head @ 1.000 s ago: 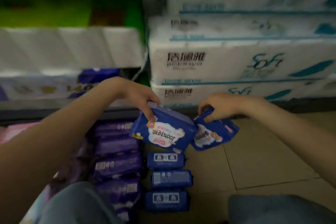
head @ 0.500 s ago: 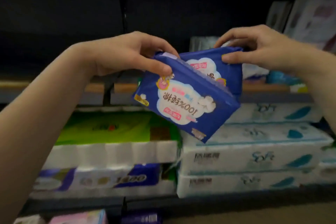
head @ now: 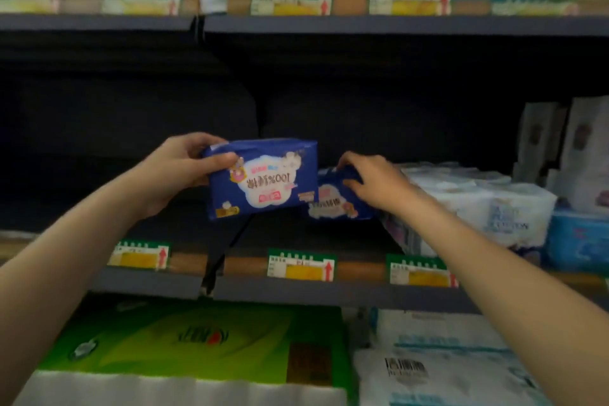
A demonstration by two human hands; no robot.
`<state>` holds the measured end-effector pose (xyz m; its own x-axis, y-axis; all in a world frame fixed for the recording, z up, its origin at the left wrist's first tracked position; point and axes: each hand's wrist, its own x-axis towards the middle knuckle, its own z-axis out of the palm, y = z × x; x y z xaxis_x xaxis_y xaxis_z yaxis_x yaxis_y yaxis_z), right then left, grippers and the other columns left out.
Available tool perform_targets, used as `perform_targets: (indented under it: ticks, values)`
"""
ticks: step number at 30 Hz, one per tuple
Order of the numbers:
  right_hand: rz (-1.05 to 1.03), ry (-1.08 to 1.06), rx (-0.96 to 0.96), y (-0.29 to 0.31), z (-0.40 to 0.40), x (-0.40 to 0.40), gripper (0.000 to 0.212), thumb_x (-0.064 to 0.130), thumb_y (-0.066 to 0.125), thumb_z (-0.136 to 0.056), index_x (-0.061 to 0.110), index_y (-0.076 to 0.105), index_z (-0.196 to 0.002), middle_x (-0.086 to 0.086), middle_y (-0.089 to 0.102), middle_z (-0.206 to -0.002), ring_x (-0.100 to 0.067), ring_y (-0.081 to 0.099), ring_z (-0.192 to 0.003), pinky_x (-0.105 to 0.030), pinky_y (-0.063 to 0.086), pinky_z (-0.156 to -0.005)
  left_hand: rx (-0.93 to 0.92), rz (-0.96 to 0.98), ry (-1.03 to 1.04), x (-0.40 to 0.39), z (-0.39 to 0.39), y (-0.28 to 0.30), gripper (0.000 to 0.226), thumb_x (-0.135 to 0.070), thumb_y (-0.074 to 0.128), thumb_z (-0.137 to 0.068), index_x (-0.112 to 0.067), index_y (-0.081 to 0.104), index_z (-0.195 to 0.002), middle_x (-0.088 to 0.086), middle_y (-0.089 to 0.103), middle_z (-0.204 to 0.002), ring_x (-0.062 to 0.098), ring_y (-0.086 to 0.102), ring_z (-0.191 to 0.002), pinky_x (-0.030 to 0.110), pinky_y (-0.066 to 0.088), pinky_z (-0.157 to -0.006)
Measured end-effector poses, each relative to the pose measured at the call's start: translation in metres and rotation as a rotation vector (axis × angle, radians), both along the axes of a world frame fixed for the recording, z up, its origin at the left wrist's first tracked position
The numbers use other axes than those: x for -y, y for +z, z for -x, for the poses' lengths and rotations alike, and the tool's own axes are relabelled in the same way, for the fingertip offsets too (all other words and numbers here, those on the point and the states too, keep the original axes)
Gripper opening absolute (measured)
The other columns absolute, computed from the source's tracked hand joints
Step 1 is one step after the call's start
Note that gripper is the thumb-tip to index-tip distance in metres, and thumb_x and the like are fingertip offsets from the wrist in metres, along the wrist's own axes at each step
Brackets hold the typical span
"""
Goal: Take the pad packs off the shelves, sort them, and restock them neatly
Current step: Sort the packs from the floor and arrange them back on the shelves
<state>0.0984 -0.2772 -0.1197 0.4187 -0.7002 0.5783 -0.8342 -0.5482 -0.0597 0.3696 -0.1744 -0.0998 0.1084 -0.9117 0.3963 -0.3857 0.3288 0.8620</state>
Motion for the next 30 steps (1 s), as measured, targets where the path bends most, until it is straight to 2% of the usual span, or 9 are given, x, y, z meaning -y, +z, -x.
perform_targets:
  ticks: [3,6,9,13,16,19,22,27,30]
  values:
    - [-0.067,-0.121,-0.325,-0.004,0.000,0.025,0.031,0.014,0.055,-0.090,0.017,0.052,-0.121,-0.015,0.058,-0.122,-0.031,0.056,-0.108,-0.033,0.045,-0.080,0.104,-0.038,-0.007,0.026,0.012,-0.010,0.031,-0.015,0.066,-0.083,-0.015,0.056,-0.112,0.005,0.064,-0.101,0.013,0.064,-0.086,0.017,0.055,-0.060]
    - [-0.081,-0.257,-0.548,-0.007,0.012,0.036,0.035,0.010,0.053,-0.092,0.018,0.053,-0.126,-0.012,0.054,-0.128,-0.029,0.051,-0.115,-0.034,0.040,-0.091,0.240,-0.067,-0.044,0.055,0.030,-0.021,0.031,-0.014,0.068,-0.082,-0.016,0.056,-0.110,0.004,0.063,-0.100,0.012,0.062,-0.086,0.022,0.053,-0.066]
    - [0.012,-0.229,-0.409,-0.002,0.019,0.030,0.035,0.007,0.047,-0.093,0.016,0.054,-0.126,-0.013,0.057,-0.122,-0.029,0.054,-0.110,-0.033,0.042,-0.085,0.318,-0.133,-0.117,0.079,0.048,-0.034,0.030,-0.012,0.067,-0.083,-0.016,0.055,-0.110,0.002,0.061,-0.103,0.011,0.061,-0.087,0.019,0.053,-0.063]
    - [-0.194,-0.001,-0.097,0.004,0.018,0.014,0.045,0.038,0.046,-0.097,0.017,0.043,-0.137,-0.010,0.050,-0.135,-0.026,0.049,-0.120,-0.034,0.042,-0.097,0.451,-0.131,-0.111,0.105,0.074,-0.051,0.035,-0.011,0.067,-0.084,-0.015,0.054,-0.117,0.005,0.057,-0.116,0.018,0.057,-0.102,0.024,0.054,-0.071]
    - [-0.268,0.022,-0.297,-0.011,0.007,0.013,0.067,0.041,0.062,-0.087,0.016,0.034,-0.142,-0.007,0.042,-0.142,-0.024,0.044,-0.126,-0.033,0.039,-0.102,0.604,0.003,-0.024,0.118,0.089,-0.055,0.042,-0.015,0.067,-0.084,-0.014,0.053,-0.124,0.007,0.055,-0.125,0.018,0.053,-0.111,0.023,0.045,-0.085]
    - [-0.113,-0.096,-0.445,-0.033,-0.003,0.025,0.058,0.019,0.063,-0.087,0.011,0.037,-0.139,-0.011,0.045,-0.138,-0.028,0.046,-0.123,-0.036,0.041,-0.095,0.679,0.024,0.029,0.123,0.093,-0.058,0.048,-0.018,0.067,-0.085,-0.017,0.049,-0.129,0.007,0.045,-0.131,0.020,0.048,-0.119,0.022,0.039,-0.092]
    - [-0.056,-0.185,-0.447,-0.041,-0.011,0.040,0.052,0.011,0.057,-0.090,0.009,0.037,-0.138,-0.015,0.048,-0.135,-0.031,0.048,-0.121,-0.038,0.043,-0.091,0.741,0.060,0.135,0.118,0.083,-0.062,0.047,-0.016,0.064,-0.086,-0.019,0.047,-0.131,0.007,0.041,-0.134,0.023,0.044,-0.122,0.029,0.039,-0.101]
    - [-0.059,-0.323,-0.471,-0.045,-0.021,0.067,0.047,0.004,0.043,-0.095,0.006,0.033,-0.140,-0.018,0.046,-0.137,-0.033,0.046,-0.124,-0.039,0.039,-0.098,0.577,0.185,0.237,0.094,0.062,-0.074,0.029,-0.010,0.058,-0.088,-0.017,0.057,-0.116,0.000,0.048,-0.115,0.017,0.051,-0.107,0.022,0.040,-0.082]
    - [-0.121,-0.371,-0.460,-0.045,-0.025,0.083,0.046,0.001,0.040,-0.095,0.005,0.033,-0.141,-0.018,0.045,-0.139,-0.033,0.046,-0.125,-0.039,0.041,-0.097,0.524,0.277,0.248,0.076,0.058,-0.080,0.025,-0.007,0.057,-0.088,-0.016,0.060,-0.111,-0.006,0.047,-0.105,0.012,0.051,-0.102,0.019,0.039,-0.083]
